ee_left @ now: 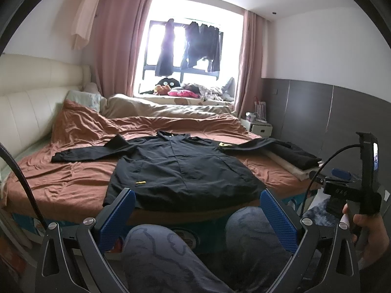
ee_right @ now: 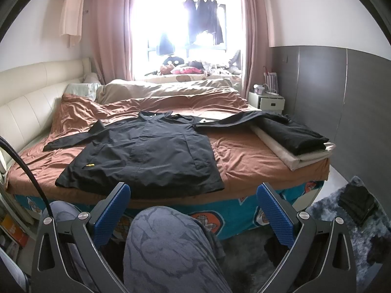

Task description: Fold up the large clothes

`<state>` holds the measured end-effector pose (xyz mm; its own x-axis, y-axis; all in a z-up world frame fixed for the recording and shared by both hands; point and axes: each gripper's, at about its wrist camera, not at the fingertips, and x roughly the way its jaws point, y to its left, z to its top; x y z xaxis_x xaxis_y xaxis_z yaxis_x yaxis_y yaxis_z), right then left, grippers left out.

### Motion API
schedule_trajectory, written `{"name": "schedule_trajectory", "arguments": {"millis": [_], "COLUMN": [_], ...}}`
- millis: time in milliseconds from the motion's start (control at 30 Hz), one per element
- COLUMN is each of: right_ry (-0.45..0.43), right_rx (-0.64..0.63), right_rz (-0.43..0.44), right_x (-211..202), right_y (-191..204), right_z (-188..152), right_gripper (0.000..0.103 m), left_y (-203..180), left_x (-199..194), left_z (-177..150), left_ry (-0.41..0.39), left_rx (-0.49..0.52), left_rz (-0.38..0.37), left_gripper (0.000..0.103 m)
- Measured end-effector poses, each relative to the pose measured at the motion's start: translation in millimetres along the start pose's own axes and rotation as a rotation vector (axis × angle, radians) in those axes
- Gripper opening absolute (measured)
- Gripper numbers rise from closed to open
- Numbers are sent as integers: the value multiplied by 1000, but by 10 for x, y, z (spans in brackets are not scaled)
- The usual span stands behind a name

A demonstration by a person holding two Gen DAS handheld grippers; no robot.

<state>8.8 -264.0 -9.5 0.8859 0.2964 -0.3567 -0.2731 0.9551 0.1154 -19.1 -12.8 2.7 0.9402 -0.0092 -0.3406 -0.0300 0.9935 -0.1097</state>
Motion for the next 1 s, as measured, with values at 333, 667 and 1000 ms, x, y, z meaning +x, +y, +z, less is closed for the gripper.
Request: {"name": "schedule_trajectory", "arguments": {"millis": [333, 667, 1000], "right_ry": [22, 48, 78], "right_rx": [5, 10, -48], "right_rz": [13, 69, 175], "right_x": [230, 738, 1415], "right_y": [-43, 136, 443], "right_z": [72, 314, 762], "right_gripper": [103, 103, 103], "left_y": [153, 446, 948], "left_x": [262, 627, 1192], "left_z": [37, 120, 340], "left_ry": [40, 84, 121], "left_rx": [-30, -48, -114], "left_rz": [21, 73, 134], "left_gripper": [103, 103, 103]}}
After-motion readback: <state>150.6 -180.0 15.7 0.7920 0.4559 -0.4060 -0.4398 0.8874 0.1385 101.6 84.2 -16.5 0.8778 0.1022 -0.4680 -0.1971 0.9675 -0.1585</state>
